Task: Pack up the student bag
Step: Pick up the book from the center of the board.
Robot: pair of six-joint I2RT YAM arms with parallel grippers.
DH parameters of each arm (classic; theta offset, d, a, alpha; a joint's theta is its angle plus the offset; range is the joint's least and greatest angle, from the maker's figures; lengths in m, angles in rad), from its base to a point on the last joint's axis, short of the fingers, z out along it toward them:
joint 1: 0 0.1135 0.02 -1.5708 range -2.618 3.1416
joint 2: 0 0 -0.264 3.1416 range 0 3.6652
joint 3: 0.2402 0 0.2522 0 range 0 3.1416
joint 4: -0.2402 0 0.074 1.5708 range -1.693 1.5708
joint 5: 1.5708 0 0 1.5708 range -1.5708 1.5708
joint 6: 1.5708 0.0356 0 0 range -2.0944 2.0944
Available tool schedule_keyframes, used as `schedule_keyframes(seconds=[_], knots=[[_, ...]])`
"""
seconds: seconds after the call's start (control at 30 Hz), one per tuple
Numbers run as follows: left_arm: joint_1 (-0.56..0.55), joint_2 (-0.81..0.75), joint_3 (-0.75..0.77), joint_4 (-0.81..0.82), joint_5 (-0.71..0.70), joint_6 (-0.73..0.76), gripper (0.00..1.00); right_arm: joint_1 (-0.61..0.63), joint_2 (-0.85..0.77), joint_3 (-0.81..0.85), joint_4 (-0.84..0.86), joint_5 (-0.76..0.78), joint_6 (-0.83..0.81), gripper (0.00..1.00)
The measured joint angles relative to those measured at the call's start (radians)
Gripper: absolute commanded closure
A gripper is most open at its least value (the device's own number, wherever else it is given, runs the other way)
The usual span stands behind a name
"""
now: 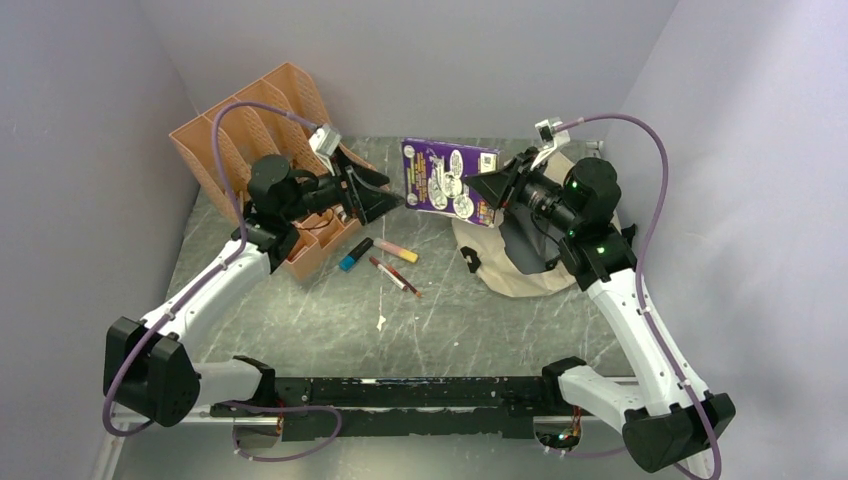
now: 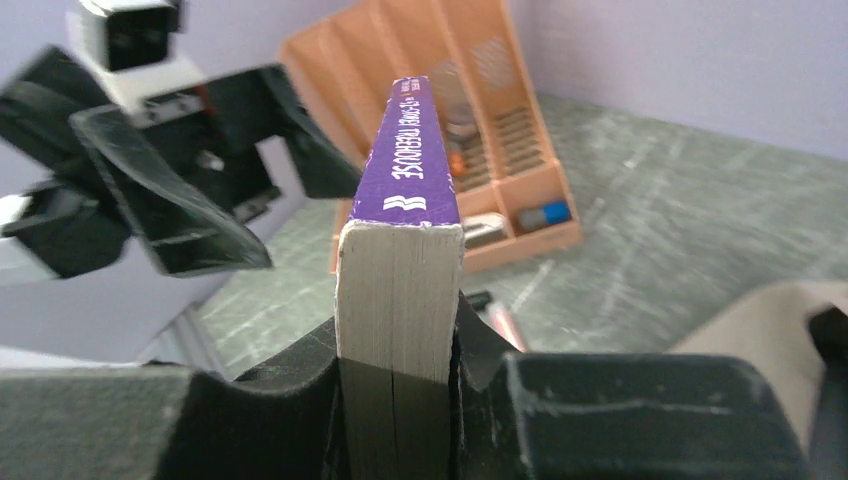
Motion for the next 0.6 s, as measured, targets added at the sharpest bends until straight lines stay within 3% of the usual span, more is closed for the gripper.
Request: schedule_keyframes(seconds=[0.23, 0.37, 0.6], knots=[[0.001, 0.0, -0.032, 0.104, 0.123, -0.038, 0.03, -0.003, 0.008, -0.058, 0.218, -0.21, 0.131, 1.0], [0.006, 0.002, -0.034, 0.161, 0.15, -0.061, 0.09, -0.006, 0.026, -0.064, 0.298, -0.291, 0.191, 1.0], [0.017, 0.026, -0.087, 0.441, 0.222, -0.216, 0.12, -0.014, 0.057, -0.064, 0.392, -0.386, 0.287, 1.0]])
